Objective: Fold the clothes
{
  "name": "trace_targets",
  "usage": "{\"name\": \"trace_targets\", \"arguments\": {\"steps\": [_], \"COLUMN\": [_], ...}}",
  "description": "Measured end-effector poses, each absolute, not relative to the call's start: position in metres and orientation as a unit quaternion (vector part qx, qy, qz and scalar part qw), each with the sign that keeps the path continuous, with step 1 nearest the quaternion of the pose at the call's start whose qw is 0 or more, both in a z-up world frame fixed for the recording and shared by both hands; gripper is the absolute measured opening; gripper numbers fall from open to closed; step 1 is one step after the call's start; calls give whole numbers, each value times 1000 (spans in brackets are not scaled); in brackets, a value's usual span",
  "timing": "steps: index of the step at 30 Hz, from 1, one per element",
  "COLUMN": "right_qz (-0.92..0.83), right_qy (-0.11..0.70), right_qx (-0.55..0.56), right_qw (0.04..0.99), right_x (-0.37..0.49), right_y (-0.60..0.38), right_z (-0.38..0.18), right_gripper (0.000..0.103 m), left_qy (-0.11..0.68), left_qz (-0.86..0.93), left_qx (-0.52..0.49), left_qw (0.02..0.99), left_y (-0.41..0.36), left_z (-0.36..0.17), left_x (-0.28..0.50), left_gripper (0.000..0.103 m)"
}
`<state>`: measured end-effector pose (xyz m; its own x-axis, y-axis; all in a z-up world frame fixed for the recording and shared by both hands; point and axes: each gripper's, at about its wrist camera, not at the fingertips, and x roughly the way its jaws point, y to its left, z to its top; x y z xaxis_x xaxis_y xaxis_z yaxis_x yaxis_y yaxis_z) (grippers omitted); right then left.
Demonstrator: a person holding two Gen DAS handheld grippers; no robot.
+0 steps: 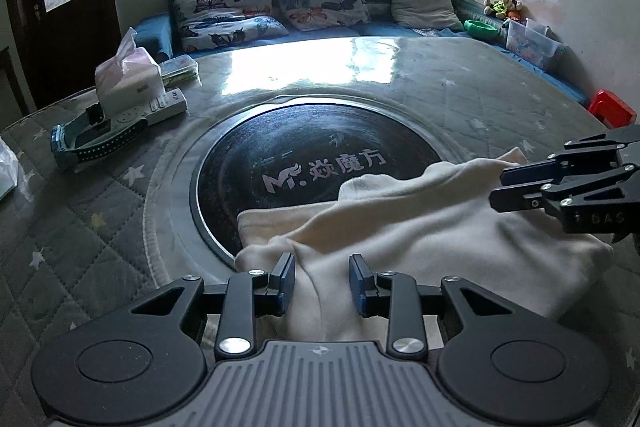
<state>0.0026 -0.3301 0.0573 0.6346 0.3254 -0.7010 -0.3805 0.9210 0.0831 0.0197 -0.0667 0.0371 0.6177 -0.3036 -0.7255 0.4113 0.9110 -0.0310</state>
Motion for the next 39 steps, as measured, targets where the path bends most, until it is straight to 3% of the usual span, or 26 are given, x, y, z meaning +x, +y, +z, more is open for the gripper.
{"name": "trace_targets", "arguments": {"steps": [21, 39], "right_qz": [179, 235], "right_qy": [390, 376], "right_qx": [-27, -55], "right_qw": [903, 895], "right_x": [33, -1], "right_y": [-318, -282], "right_z": [40, 52], "right_gripper": [27, 28], "left_qy": [391, 362], "left_qz": [-208, -206], "left_qx": [69, 87], "left_qw": [894, 905], "left_y": [-97, -73], "left_z": [26, 38], "left_x": [64, 5], "left_gripper": [33, 32]}}
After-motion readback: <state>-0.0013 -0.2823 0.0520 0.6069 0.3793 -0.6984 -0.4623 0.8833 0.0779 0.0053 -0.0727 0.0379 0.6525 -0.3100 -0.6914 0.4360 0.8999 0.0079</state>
